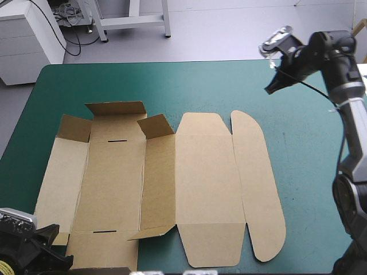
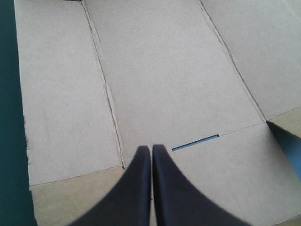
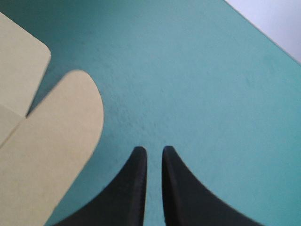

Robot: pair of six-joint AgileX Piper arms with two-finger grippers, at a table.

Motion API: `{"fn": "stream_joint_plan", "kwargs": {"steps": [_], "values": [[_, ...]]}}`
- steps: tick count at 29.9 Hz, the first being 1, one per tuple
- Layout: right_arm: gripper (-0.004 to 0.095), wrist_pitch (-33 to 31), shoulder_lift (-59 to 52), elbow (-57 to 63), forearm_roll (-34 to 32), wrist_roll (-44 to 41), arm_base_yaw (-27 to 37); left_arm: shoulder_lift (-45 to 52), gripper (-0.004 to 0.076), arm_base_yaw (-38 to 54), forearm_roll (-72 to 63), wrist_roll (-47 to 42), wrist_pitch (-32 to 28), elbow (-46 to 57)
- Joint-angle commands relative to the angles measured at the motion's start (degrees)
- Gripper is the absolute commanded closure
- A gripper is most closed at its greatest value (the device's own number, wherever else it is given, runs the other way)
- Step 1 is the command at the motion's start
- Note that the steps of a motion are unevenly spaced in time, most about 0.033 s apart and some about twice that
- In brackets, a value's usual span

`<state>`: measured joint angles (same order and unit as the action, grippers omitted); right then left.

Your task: Fold the box

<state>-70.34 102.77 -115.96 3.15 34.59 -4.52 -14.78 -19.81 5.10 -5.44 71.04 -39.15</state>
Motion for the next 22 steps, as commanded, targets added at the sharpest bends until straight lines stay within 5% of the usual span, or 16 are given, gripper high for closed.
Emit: {"fn": "stream_joint_plan", "kwargs": {"steps": [1, 10, 22], "values": [[0.0848, 1.37, -10.21, 7.85, -1.29, -4.01, 6.04, -0.97, 0.0734, -0.25, 0.13, -0.58, -2.94, -1.76], [0.0914, 1.48, -34.36, 37.84, -1.19, -10.34, 21.39, -0.97, 0.0734, -0.25, 0.13, -0.58, -2.94, -1.76], [0.0922, 6.07, -62.91, 66.57, 3.84, -15.71, 22.49, -0.97, 0.0734, -0.25, 0.13, -1.67, -2.94, -1.76]]}}
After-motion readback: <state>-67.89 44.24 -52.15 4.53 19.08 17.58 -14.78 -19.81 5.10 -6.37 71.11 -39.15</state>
